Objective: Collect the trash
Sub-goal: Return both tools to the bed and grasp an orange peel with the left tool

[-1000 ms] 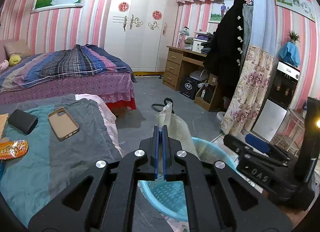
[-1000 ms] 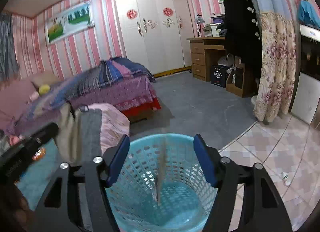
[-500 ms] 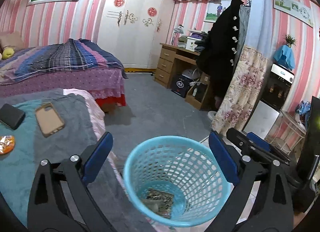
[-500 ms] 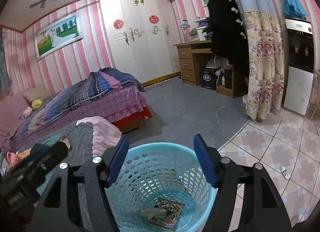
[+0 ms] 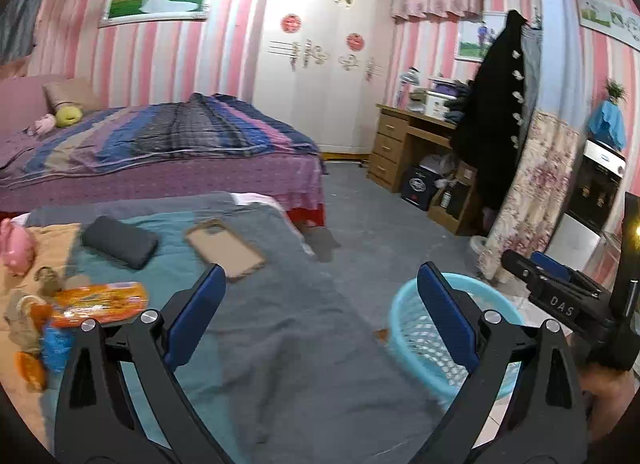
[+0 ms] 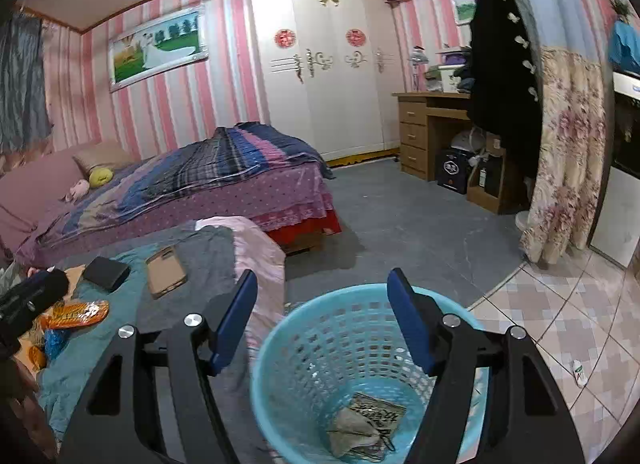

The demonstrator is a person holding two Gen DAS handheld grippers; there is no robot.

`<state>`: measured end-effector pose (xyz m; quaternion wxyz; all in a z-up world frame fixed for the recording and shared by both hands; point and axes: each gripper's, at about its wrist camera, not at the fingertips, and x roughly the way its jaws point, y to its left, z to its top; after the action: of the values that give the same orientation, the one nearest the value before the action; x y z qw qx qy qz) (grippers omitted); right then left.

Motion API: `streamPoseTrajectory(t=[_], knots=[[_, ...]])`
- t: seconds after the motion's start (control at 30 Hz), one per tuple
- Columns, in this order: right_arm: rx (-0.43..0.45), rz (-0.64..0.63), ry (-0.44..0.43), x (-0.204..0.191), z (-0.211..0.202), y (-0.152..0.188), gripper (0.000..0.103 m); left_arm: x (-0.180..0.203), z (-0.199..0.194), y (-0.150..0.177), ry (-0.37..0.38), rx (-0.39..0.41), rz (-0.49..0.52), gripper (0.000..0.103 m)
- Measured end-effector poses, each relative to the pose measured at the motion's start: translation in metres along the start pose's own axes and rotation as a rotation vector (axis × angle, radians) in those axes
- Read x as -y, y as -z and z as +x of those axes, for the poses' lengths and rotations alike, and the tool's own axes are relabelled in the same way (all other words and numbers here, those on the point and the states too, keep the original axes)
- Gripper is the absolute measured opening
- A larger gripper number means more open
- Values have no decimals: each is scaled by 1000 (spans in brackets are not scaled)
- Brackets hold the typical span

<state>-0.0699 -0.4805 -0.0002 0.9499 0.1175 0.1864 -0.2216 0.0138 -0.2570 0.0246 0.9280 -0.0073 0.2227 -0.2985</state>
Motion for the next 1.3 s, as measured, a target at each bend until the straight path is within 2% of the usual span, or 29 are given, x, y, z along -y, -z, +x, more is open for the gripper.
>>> streamPoseTrajectory(t=[0.27,0.37,0.43,0.67,0.8,0.9,0.97,1.03,1.1,1.2,1.23,1.3], knots=[[-3,-83,-88,-62,3,3,72,-86,-30,2,-184,32,-64,94],[-10,-111,-161,-96,3,7,72,-122,-39,14,-276,38,-113,95],[-16,-122,-199,-110,3,8,72,-148,-44,21,-307,2,-148,95],[-62,-154,-362,-185,6,3,74,-211,-73,27,-439,10,-151,95],[-73,-206,-440,-235,7,-13,75,-256,-90,36,-501,-7,-201,95],[-84,-215,-490,-256,16,-13,78,-282,-94,45,-519,-34,-240,96],[-95,-223,-516,-262,24,10,78,-292,-92,52,-526,-60,-234,96],[-158,-243,-532,-271,36,26,78,-299,-83,61,-502,-110,-223,96],[-215,-227,-547,-276,47,38,78,-299,-71,68,-455,-155,-204,96],[-255,-230,-573,-289,56,44,78,-287,-57,81,-451,-215,-162,96],[-248,-251,-576,-293,53,45,78,-284,-53,85,-448,-237,-154,94],[-238,-268,-578,-296,50,46,78,-280,-42,94,-431,-296,-132,85]])
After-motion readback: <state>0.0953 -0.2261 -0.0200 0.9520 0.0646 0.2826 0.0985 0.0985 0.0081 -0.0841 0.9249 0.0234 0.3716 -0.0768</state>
